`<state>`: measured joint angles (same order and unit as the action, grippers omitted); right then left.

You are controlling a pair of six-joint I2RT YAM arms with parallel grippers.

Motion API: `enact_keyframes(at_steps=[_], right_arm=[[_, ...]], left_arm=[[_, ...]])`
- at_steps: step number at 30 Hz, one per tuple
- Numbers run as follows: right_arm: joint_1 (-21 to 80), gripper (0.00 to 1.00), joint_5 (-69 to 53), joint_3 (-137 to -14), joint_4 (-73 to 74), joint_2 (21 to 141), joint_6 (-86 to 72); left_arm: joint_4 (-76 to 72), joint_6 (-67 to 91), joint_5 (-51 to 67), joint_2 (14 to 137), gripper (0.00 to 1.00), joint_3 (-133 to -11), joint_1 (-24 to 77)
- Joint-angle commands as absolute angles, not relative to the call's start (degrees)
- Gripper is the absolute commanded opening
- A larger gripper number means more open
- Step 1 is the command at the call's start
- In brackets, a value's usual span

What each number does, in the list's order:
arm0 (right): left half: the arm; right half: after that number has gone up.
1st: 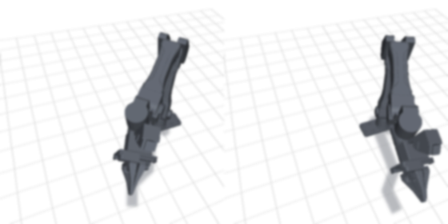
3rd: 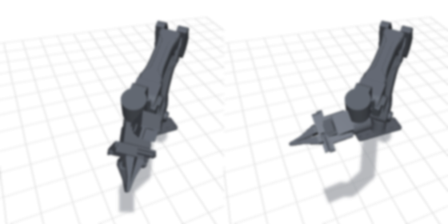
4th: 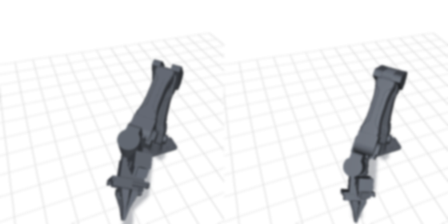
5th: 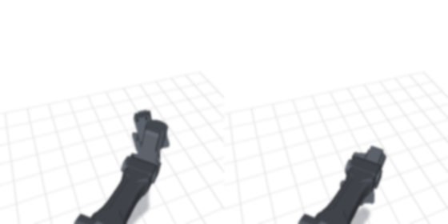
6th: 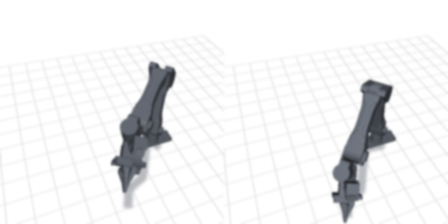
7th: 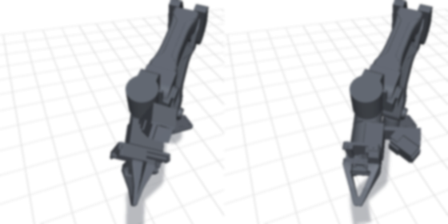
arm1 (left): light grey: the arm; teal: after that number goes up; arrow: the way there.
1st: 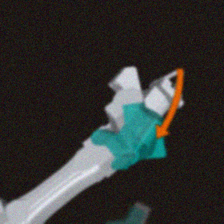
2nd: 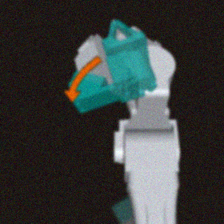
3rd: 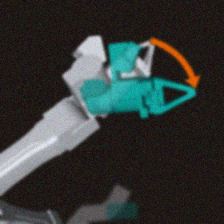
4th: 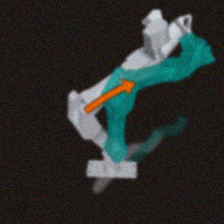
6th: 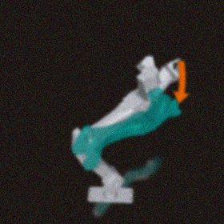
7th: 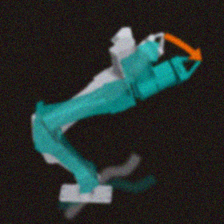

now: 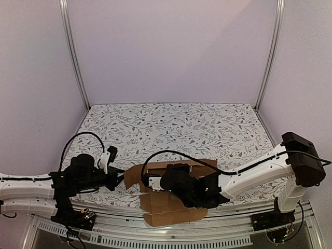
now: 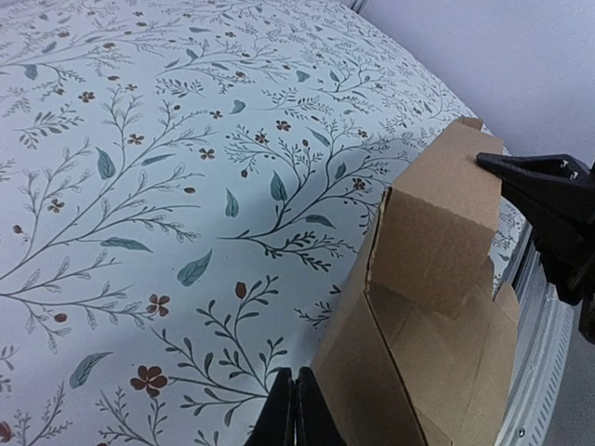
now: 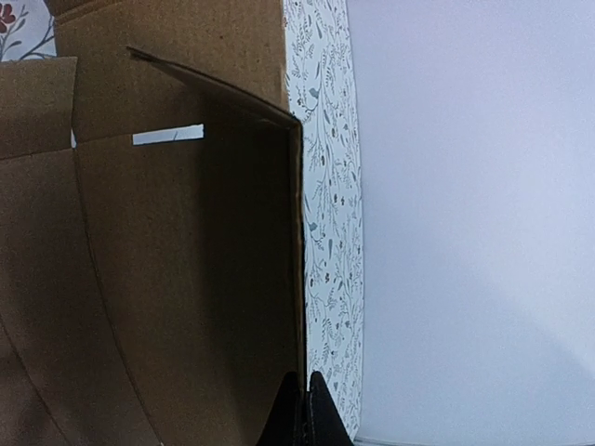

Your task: Fold the paper box

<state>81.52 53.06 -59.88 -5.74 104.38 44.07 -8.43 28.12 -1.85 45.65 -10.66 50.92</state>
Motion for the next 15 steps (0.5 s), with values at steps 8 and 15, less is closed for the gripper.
enact_keyframes(at_steps=[8, 15], right_arm=[[82.68, 0.0, 59.39, -56.87, -23.6, 106.21, 52.98], [82.79, 0.0, 60.61, -57.34, -24.08, 107.77, 53.31]], left_arm=[[-21.5, 29.96, 7.54, 59.71, 0.0, -10.01, 50.1], [-24.16, 29.48, 9.55, 64.75, 0.0, -13.29, 50.18]])
